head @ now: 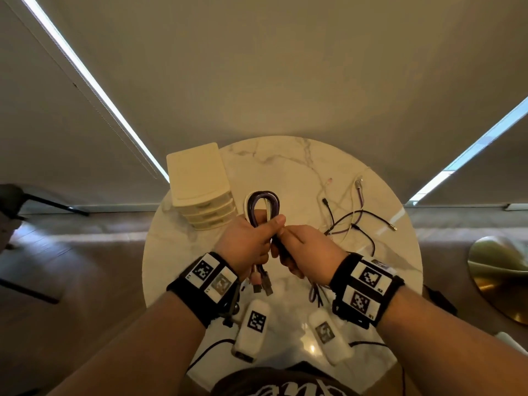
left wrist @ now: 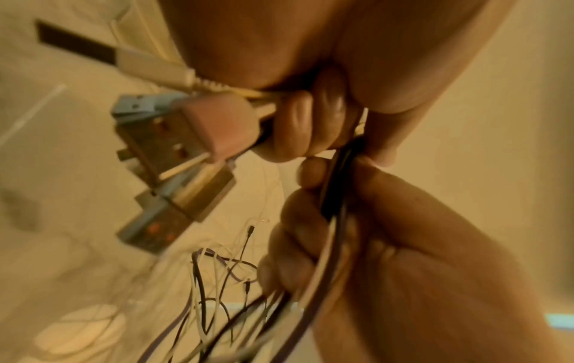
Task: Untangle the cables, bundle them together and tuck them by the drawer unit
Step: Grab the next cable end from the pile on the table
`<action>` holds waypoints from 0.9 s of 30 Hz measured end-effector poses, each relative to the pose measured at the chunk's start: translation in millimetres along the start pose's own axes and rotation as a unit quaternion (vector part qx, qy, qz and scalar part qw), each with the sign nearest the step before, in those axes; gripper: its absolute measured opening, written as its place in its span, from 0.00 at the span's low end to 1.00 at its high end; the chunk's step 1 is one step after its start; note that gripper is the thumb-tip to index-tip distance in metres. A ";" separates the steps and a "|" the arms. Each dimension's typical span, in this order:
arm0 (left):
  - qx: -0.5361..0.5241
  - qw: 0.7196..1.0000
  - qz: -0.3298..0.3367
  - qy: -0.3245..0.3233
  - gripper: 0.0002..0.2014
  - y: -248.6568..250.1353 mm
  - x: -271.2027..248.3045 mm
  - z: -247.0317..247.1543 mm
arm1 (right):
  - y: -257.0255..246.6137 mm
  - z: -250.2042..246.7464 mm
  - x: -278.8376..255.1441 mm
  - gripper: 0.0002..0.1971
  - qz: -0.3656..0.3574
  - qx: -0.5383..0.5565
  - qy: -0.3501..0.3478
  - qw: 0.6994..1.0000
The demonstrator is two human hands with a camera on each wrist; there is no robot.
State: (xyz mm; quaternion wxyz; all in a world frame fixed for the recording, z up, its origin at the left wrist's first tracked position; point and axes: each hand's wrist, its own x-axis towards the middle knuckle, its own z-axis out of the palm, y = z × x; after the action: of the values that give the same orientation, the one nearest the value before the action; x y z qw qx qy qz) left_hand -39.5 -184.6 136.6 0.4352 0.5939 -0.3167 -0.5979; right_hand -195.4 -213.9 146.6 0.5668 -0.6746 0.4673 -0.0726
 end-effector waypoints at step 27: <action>0.231 0.973 -0.024 -0.003 0.10 8.7 -6.4 -21.6 | -35.4 -1.4 38.7 0.19 -0.127 -0.403 0.130 0.897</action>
State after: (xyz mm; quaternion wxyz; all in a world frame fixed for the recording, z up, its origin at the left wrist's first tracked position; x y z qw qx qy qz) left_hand -17.5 -179.6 145.2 0.2707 0.6837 -0.4339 -0.5206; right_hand -155.4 -245.3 159.9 0.1666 -0.8834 0.4364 -0.0368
